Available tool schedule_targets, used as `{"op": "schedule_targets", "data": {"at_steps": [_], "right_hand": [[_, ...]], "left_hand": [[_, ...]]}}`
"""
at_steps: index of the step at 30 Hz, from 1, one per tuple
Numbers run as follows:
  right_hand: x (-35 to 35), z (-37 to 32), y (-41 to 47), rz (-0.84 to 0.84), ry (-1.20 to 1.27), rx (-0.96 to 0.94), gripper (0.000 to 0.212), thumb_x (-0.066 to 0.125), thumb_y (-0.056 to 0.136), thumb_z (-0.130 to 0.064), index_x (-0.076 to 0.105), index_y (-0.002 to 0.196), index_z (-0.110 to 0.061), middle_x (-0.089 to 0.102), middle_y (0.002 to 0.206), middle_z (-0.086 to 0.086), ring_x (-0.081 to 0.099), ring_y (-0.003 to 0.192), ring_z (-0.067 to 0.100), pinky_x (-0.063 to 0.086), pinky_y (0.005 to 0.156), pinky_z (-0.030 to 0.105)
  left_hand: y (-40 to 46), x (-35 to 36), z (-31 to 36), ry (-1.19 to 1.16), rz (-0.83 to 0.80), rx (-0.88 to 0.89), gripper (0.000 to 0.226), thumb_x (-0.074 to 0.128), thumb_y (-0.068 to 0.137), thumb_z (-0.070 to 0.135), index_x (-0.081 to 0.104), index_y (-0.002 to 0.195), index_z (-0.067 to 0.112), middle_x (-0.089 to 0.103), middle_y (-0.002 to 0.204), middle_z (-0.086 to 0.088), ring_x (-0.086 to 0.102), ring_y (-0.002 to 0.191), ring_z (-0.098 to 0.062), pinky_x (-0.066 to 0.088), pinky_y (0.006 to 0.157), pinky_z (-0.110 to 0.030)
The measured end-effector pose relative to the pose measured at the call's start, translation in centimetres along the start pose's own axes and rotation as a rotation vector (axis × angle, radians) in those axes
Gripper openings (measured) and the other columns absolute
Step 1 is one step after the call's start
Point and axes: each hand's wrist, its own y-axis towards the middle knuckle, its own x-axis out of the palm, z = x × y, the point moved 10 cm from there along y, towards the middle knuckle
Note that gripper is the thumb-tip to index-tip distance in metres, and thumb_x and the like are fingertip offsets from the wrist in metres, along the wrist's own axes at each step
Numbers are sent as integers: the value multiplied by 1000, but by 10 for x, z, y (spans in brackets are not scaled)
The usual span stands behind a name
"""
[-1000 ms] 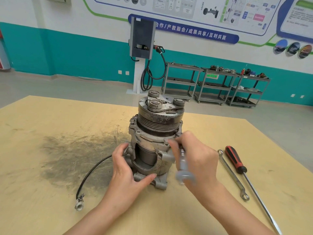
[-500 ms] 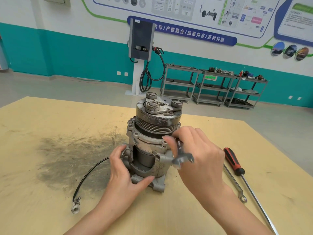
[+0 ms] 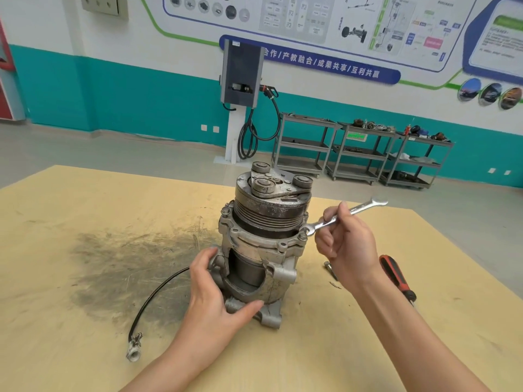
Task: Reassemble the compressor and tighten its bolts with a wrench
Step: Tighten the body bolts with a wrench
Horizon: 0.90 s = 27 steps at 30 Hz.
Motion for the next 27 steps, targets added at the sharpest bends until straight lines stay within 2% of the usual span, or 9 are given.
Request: {"op": "schedule_targets", "data": {"at_steps": [2,6,13,17,23,27], "right_hand": [[2,11,5,-22,69,104,42,30,105,-31,49,74,-10,36,43,2,27,35,11,12,41,23],[6,15,11,-60,24,212,40,29,105,-30,45,75,-11,35,41,2,25,32,10,10,40,23],[11,16,12,-86,119,240,42,29,105,-28,45,70,-11,33,39,1,24,30,9,8,43,23],[13,15,10,-100,95,239,43,29,105,-29,46,70,-11,35,39,1,25,31,9,7,43,23],[18,16,7,-139,73,263,43,31,105,-31,47,69,-13,36,40,0,27,30,9,12,40,22],[12,21,-1,-64,159,222,39,36,104,-33,48,72,-13,39,42,0,29,32,9,20,36,18]], "left_hand": [[0,1,1,3,-6,3,107,84,66,42,0,130,51,13,138,25,24,137,-5,21,115,-24],[1,0,1,5,-3,0,106,85,65,42,0,129,52,15,142,20,26,138,-8,23,117,-29],[0,0,3,5,-12,-3,107,85,67,40,0,129,52,15,144,18,25,139,-8,23,118,-30],[0,0,3,15,-3,-12,107,87,66,34,5,133,41,21,145,4,30,136,-12,25,115,-27],[0,0,2,11,-6,-20,107,86,66,34,5,134,41,22,145,5,29,135,-9,24,113,-23],[1,0,1,6,-1,-21,107,87,65,34,4,133,44,22,144,5,30,134,-7,25,111,-21]]}}
